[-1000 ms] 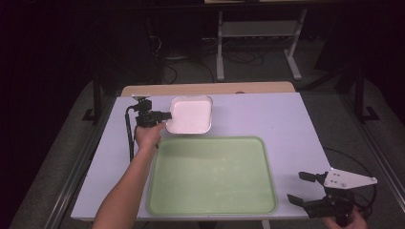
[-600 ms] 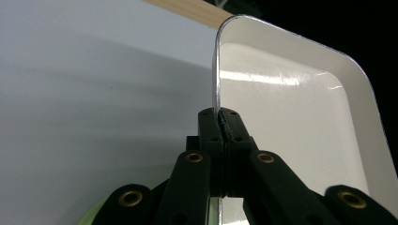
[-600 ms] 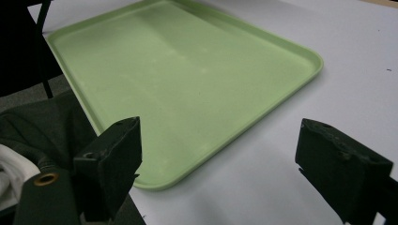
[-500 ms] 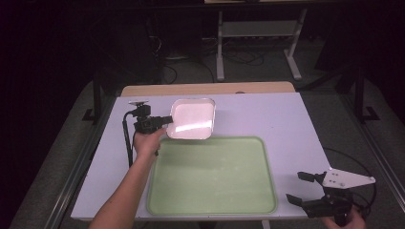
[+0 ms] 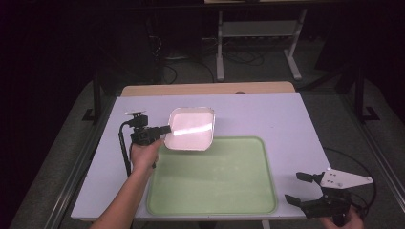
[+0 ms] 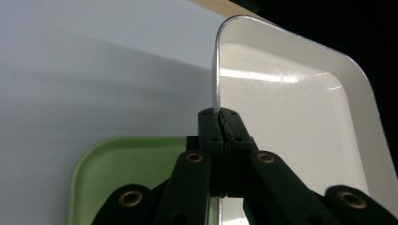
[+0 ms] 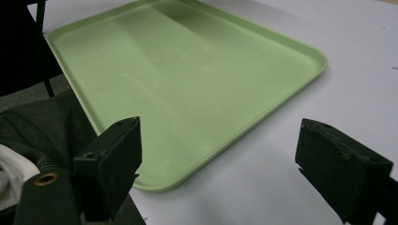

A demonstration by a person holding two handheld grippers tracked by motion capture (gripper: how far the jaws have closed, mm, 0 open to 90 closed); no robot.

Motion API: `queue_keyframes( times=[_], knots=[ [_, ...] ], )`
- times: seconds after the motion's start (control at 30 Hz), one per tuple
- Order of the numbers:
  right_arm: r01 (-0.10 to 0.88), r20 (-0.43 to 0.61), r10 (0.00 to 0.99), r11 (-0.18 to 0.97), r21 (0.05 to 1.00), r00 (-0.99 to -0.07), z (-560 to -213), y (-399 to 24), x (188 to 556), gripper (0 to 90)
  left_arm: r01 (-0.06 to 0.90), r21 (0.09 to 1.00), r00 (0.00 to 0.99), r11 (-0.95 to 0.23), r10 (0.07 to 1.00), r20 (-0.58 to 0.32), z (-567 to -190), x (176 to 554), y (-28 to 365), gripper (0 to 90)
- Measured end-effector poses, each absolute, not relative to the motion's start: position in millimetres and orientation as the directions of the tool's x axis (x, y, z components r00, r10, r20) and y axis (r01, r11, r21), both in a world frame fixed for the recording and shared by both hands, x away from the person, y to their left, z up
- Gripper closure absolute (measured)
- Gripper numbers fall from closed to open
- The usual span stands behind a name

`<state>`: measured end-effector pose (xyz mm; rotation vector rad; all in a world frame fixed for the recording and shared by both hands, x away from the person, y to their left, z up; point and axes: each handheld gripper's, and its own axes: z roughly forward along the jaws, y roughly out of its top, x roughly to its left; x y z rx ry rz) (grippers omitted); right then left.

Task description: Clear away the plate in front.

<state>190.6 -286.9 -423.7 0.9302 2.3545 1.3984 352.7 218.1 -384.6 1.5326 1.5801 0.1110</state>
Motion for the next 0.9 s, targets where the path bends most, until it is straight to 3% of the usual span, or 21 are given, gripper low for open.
queue_keyframes(
  times=[0.9],
  knots=[
    [0.387,0.097,0.637,0.334,0.859,-0.765,-421.7,-287.6,186.7,14.0,0.76,0.606,0.118,0.234,0.867,-0.484,-411.6,302.0,188.7,89.0]
  ],
)
